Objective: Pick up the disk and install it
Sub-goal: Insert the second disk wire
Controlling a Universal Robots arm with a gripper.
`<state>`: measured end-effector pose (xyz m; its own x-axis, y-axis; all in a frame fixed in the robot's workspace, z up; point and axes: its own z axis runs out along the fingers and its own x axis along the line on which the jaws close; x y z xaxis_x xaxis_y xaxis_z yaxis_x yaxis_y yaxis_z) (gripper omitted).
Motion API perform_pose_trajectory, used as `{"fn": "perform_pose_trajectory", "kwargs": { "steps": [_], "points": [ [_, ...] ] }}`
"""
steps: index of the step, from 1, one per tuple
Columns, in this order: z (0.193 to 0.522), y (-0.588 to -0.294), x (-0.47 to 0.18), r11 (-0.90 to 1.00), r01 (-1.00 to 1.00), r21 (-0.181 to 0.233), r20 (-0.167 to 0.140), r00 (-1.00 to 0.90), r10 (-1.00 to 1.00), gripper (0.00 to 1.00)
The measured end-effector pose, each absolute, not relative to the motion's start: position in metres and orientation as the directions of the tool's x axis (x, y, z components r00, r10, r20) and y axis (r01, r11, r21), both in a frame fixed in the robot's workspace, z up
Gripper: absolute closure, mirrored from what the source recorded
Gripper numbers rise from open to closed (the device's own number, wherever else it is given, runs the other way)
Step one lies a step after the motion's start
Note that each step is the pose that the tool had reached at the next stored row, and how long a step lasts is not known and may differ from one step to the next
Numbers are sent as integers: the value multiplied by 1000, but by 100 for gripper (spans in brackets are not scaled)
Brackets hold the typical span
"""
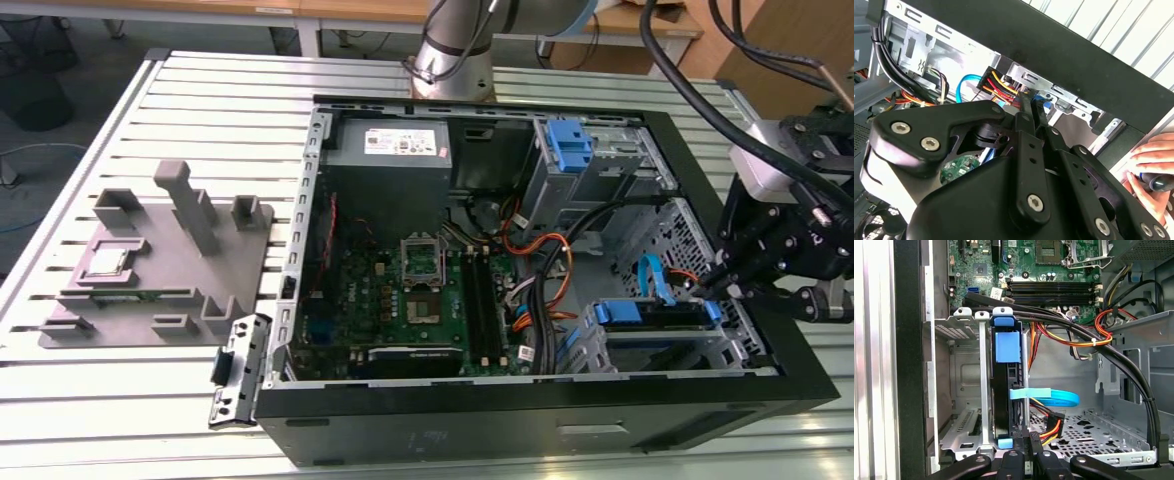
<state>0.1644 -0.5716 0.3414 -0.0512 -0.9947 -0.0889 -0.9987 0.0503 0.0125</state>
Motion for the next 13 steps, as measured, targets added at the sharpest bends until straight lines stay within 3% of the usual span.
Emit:
{"fn": "perform_pose_trajectory", "kwargs": {
  "steps": [13],
  "points": [
    [356, -572, 163, 50, -999, 10, -93, -51, -994, 84]
  ]
}}
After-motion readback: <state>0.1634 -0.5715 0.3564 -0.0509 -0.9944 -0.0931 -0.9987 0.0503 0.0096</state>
